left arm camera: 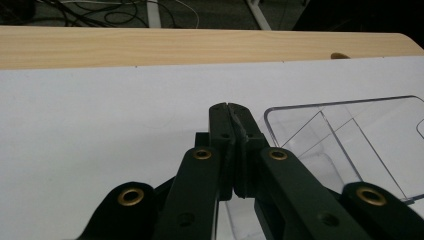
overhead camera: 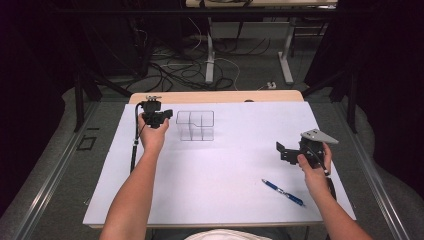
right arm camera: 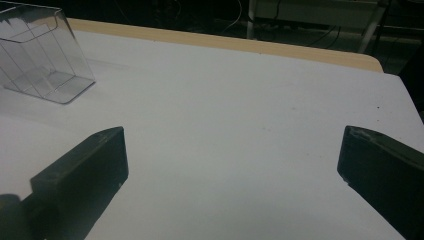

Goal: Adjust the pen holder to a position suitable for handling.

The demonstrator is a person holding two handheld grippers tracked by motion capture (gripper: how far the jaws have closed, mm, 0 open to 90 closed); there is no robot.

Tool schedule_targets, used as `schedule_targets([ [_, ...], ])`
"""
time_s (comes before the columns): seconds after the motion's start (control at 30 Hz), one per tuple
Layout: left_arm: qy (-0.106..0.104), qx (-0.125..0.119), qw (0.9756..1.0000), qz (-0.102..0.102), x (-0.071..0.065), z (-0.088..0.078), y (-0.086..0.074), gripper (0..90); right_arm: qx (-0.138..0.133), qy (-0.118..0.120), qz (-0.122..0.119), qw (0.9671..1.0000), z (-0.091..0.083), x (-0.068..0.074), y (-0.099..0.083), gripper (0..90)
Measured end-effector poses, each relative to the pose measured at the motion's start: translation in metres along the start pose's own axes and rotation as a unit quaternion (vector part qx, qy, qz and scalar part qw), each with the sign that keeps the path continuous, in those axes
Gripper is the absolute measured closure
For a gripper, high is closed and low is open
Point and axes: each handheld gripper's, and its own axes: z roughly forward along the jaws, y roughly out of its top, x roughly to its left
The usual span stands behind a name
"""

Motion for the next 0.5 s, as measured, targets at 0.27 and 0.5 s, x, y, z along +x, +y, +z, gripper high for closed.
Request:
schedule_targets([
  [0.27, -0.017, 0.011, 0.9998, 0.007, -0.0045, 0.0092, -0.0034, 89.9, 0.002, 0.001, 0.004, 1.0000, 0.0002, -0.0009, -0.0005, 0.0],
  [0.5, -0.024, 0.011, 0.9997, 0.004, -0.0068, 0.0097, -0.0041, 90.0, 0.002, 0.002, 0.006, 1.0000, 0.0004, -0.0014, -0.0007, 0.0],
])
